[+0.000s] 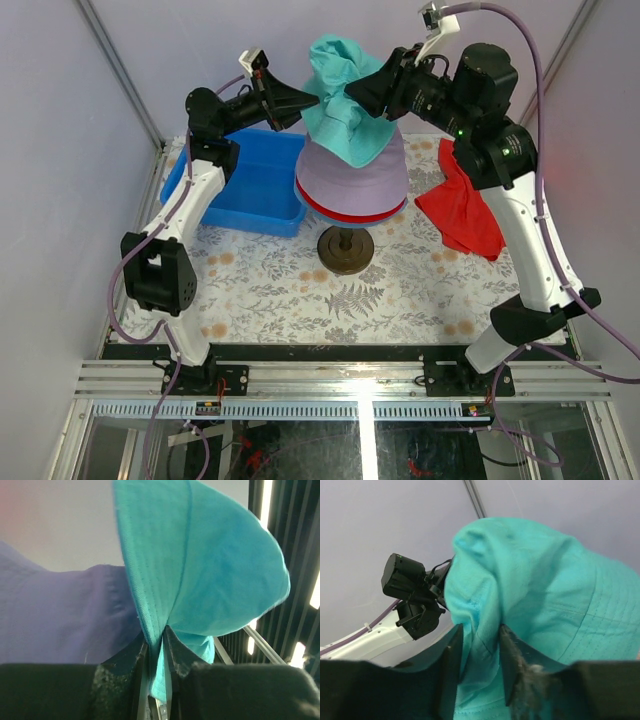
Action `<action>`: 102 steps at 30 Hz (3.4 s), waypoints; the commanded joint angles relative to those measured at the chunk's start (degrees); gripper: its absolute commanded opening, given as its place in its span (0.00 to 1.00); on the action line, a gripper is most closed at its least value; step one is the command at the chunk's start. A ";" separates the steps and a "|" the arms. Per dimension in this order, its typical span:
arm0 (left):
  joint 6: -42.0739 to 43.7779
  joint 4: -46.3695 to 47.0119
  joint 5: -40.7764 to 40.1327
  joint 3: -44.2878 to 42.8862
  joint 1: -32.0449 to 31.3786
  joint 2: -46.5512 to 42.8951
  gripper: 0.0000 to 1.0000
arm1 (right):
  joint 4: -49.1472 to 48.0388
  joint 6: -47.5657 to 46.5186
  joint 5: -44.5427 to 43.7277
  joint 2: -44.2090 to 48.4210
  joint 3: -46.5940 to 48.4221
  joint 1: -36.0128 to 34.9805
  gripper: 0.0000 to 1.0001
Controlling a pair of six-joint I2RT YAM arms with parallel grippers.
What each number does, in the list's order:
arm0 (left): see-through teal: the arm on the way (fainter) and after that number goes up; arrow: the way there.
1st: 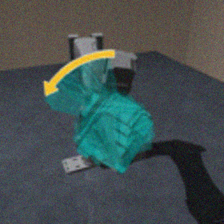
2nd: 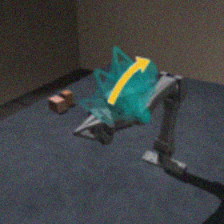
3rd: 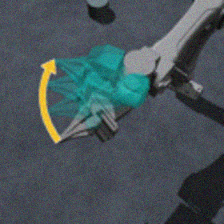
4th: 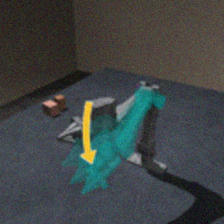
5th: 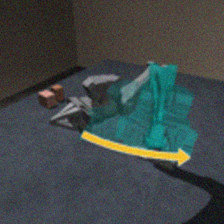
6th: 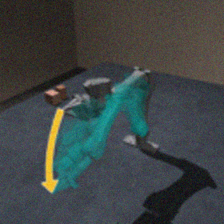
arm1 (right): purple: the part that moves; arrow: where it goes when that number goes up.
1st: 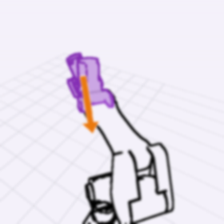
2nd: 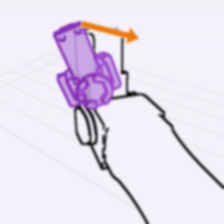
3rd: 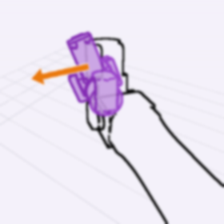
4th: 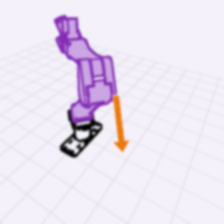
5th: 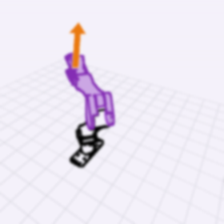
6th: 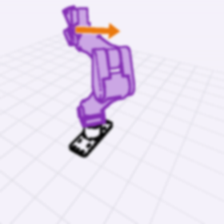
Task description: Stack the hats
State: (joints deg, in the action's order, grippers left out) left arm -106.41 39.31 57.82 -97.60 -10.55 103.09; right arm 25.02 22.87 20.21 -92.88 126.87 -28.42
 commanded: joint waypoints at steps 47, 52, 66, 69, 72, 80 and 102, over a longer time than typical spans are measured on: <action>-12.07 20.94 1.33 0.32 -0.70 2.30 0.08 | -13.17 50.06 30.44 7.03 -23.90 23.41 0.51; -12.06 20.97 1.13 0.52 -0.87 2.45 0.08 | -14.46 51.22 30.33 6.86 -24.04 22.16 0.51; -12.11 22.09 1.13 2.00 -1.35 2.41 0.08 | -16.49 53.24 29.57 5.96 -23.28 20.60 0.03; -12.74 22.91 1.24 1.94 -1.33 2.47 0.08 | -16.66 53.19 29.48 6.29 -23.44 20.70 0.00; -13.82 23.86 1.50 1.02 -1.11 2.70 0.08 | -16.37 52.96 29.46 6.16 -22.04 20.81 0.00; -14.41 23.58 2.29 1.95 0.66 0.48 0.08 | -14.47 52.83 31.99 7.62 -19.00 26.36 0.00; -13.79 28.81 2.73 26.02 1.59 -9.78 0.09 | -13.09 46.04 32.35 15.28 -39.50 28.12 0.00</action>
State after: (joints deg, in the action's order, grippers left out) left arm -117.14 62.76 60.36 -74.52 -9.30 94.54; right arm 11.57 71.81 50.35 -79.24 87.90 -1.04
